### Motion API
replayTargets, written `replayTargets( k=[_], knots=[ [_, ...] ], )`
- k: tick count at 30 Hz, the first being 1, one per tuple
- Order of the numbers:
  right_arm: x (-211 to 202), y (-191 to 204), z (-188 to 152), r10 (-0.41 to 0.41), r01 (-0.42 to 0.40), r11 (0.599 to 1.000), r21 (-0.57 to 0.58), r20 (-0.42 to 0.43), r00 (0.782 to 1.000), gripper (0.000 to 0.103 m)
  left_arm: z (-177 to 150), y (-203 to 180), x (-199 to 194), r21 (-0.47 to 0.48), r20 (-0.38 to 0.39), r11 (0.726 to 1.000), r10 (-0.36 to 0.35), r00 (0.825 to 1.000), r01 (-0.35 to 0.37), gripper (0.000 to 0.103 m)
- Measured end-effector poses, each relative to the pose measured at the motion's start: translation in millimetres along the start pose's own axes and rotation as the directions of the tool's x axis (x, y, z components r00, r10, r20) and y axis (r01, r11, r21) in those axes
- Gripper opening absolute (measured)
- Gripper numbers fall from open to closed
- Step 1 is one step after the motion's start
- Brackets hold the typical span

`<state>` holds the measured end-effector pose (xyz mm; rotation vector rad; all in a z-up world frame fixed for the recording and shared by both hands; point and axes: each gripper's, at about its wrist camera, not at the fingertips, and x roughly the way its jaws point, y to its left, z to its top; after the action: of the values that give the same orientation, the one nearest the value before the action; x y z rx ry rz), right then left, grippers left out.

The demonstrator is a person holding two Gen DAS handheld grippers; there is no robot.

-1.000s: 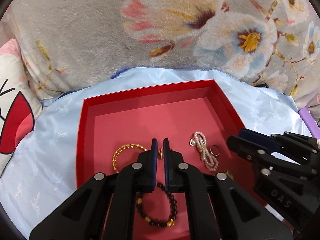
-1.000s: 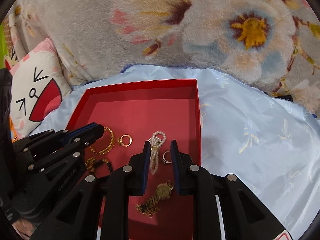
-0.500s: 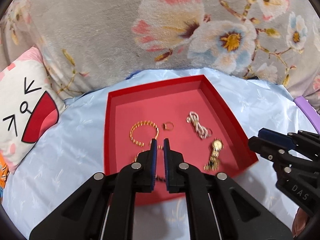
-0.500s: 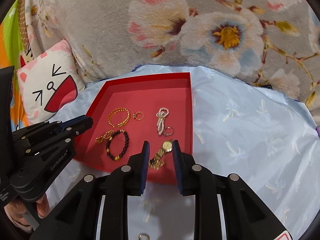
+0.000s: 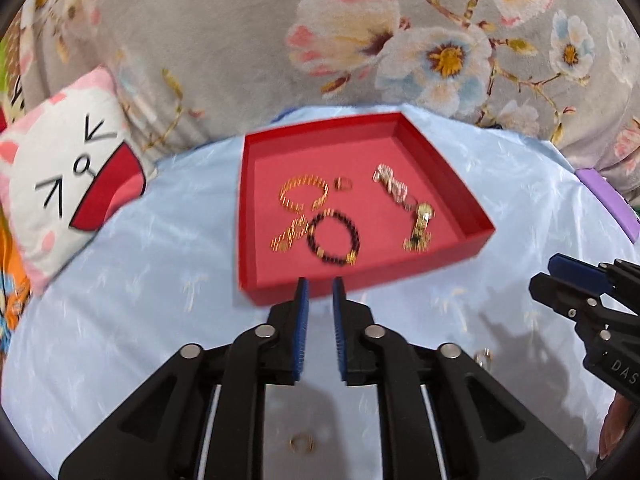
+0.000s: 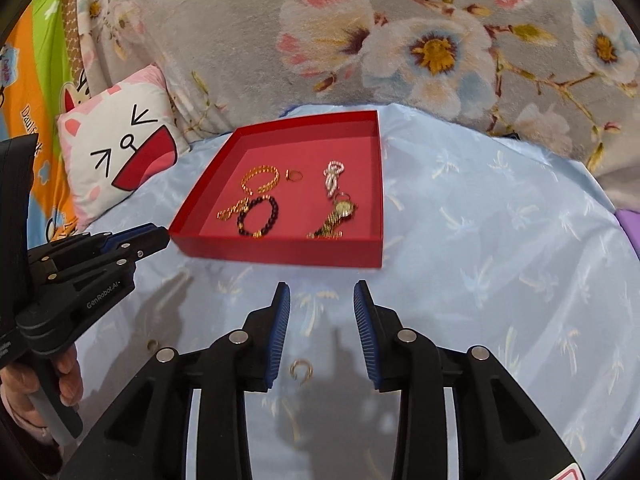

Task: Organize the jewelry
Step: 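Withdraw both tools and move each to a gold hoop earring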

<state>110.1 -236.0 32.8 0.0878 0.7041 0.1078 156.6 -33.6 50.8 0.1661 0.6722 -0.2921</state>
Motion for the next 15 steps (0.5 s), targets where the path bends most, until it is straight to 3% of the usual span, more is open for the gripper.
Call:
replayTargets(
  k=[3,8,12,15],
  knots=[
    [0.1,3.1,-15.8,0.009,-0.009,1.000,-0.001,-0.025,1.000,0.035,-21.1,8.2,-4.0,-0.018,-0.016,1.000,0.009,1.000,-0.010,0.024],
    [7.8,8.0,-36.7,0.014,-0.014,1.000,-0.001,-0.067,0.998,0.043,-58.0,22.8,-13.3,-0.050,-0.018,0.998,0.039,0.999,-0.039,0.058],
    [13.9,11.7,-49.9,-0.001,0.001,1.000,0.000,-0.077,0.997,0.047,-82.7,31.7,-18.2,-0.048,-0.019,0.996,0.071,0.997,-0.072,0.062],
    [19.1,13.8,-58.1,-0.017,0.016,1.000,-0.003,-0.078,0.997,0.047,-94.5,35.9,-18.4,-0.051,-0.030,0.996,0.072,0.997,-0.074,0.072]
  ],
)
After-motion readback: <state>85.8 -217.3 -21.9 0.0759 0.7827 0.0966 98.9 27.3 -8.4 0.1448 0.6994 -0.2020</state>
